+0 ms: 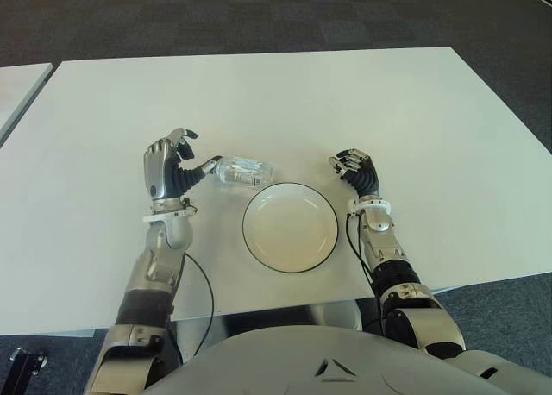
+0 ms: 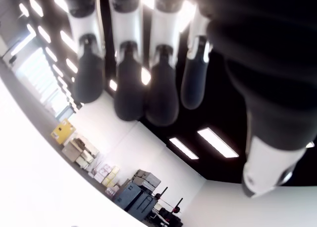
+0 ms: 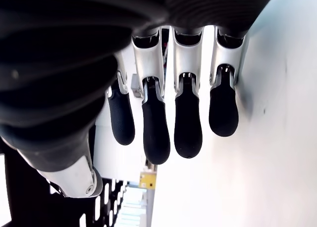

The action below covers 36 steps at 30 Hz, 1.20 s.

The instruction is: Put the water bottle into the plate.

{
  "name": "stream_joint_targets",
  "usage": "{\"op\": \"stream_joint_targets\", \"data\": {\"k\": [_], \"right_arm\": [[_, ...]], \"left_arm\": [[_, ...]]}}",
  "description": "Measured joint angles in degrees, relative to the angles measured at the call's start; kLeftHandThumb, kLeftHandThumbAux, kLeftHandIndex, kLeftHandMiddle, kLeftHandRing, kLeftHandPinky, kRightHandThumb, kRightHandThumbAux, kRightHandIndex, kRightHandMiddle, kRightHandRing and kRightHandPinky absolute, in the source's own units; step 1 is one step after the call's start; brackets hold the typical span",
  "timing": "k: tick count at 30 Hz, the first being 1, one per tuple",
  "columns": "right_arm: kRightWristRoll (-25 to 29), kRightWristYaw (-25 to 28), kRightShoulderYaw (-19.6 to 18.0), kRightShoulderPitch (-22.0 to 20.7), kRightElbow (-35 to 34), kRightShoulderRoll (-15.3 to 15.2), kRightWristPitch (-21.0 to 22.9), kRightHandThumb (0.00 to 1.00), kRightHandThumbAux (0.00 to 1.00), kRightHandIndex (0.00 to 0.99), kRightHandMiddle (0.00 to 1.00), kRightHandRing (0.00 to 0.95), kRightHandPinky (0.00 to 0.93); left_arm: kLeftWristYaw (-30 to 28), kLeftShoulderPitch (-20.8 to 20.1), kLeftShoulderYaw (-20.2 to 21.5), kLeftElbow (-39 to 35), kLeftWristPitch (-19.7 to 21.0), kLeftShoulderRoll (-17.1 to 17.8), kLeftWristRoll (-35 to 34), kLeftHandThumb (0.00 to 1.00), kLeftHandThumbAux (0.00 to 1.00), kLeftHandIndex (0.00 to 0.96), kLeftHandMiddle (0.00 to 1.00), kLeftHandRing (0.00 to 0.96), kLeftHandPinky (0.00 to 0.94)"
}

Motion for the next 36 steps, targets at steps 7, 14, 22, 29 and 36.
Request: {"op": "stream_joint_targets", "data": {"k": [7,14,22,29,36], "right_arm": [[-0.27,-0.32,0.13,-0.01,-0.01,0.07,0.0,0.707,0.729,0.434,0.595,0.629,0.654],[-0.25,-0.35,0.2,-0.01,-0.02,0.14,-0.01,0.707,0.729,0.433,0.6,0.631,0.653],[-0.25,-0.32,0.32,0.02,-0.03,0.22,-0.04,0.707,0.729,0.433,0.602,0.631,0.649],[-0.19,-0.25,0.24,0.06,-0.14,0.24,-0.33,0.707,0.729,0.433,0.601,0.63,0.649],[-0.19,-0.35,0.18,0.07,-0.75,0.28,-0.34,0.707,0.729,0.433,0.6,0.63,0.65]], "left_arm": [[1.74,-1.97,-2.66,0.25,1.94,3.36,4.47,0.656,0.631,0.317,0.333,0.339,0.349],[6.78,-6.5,-6.06,7.9,3.03,7.05,7.93,0.635,0.459,0.129,0.19,0.191,0.214],[9.32,-15.17,-11.72,16.32,3.15,10.09,10.78,0.595,0.321,0.013,0.022,0.021,0.023],[7.71,-20.02,-15.97,21.07,3.12,11.59,11.06,0.559,0.233,0.0,0.001,0.001,0.001],[1.66,-20.73,-18.76,22.65,4.07,12.3,10.4,0.538,0.19,0.0,0.0,0.0,0.0]]}}
